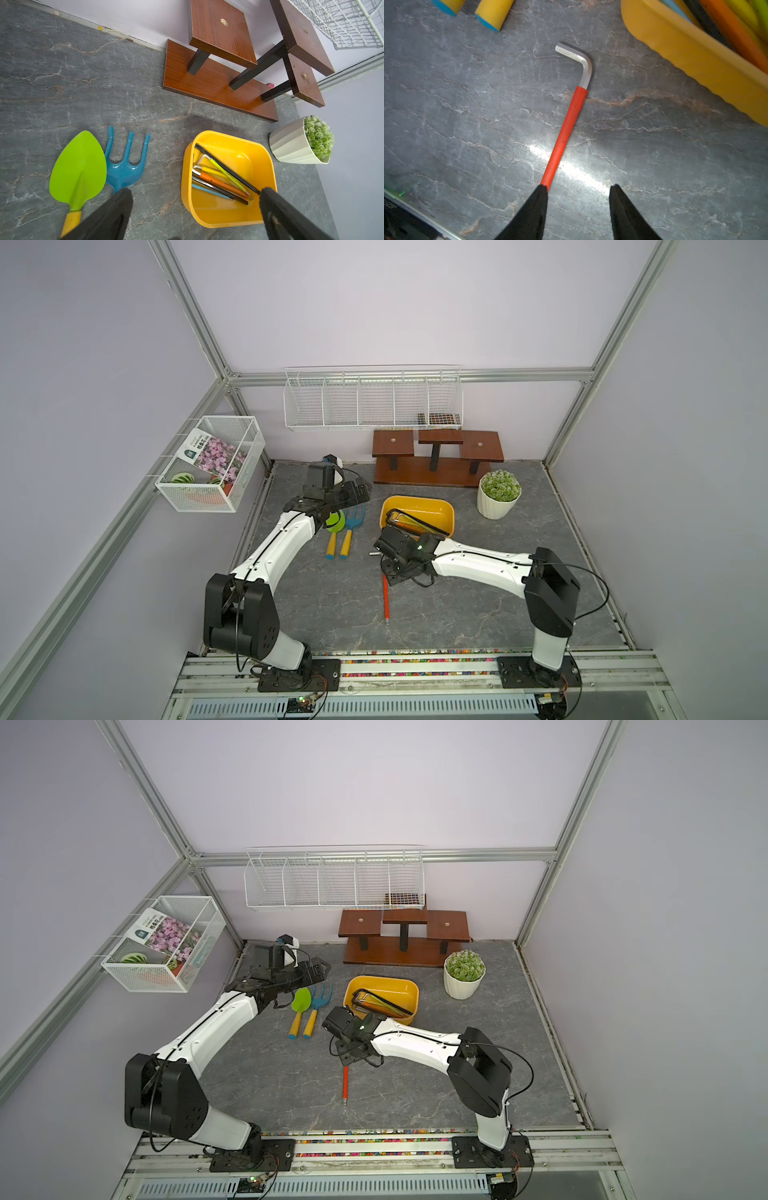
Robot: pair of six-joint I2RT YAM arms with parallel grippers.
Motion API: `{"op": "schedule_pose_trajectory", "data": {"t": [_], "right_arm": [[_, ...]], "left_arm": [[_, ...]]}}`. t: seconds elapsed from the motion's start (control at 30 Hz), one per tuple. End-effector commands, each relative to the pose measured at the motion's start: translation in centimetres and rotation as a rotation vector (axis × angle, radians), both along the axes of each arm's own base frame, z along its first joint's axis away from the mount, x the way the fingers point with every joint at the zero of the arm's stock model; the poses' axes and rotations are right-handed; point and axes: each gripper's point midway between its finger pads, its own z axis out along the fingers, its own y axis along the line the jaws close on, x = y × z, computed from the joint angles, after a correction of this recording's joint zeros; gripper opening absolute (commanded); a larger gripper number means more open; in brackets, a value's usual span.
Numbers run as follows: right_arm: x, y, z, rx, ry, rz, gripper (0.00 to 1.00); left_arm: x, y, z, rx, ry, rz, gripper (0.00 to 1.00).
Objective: Put the hex key on the desktop into the storage box
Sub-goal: Pick up the Allen key from the center of the board.
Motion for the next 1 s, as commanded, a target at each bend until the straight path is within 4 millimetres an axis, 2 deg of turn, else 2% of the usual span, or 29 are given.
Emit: {"op": "schedule_pose_trajectory", "data": {"t": [0.0, 0.37, 0.73, 0.97], "right_arm": [[-0.4, 0.8, -1.1, -0.001, 0.022, -0.016, 0.52], [-0.8, 2.1, -4.1, -0.052, 0.073, -0.015, 0.5], [-1.2, 2.5, -7.3, -0.133, 0.108, -0.006, 0.48], [-1.4, 1.3, -8.4, -0.204, 0.084, -0.023, 0.41]], "left_arm": [[-0.2, 0.5, 0.6, 0.005, -0.02, 0.014, 1.0], [-0.2, 0.7, 0.8, 0.009, -0.025, 0.021, 1.0], [-0.2, 0.3, 0.6, 0.002, -0.013, 0.006, 1.0], [-0.2, 0.4, 0.6, 0.007, -0.017, 0.01, 1.0]]}}
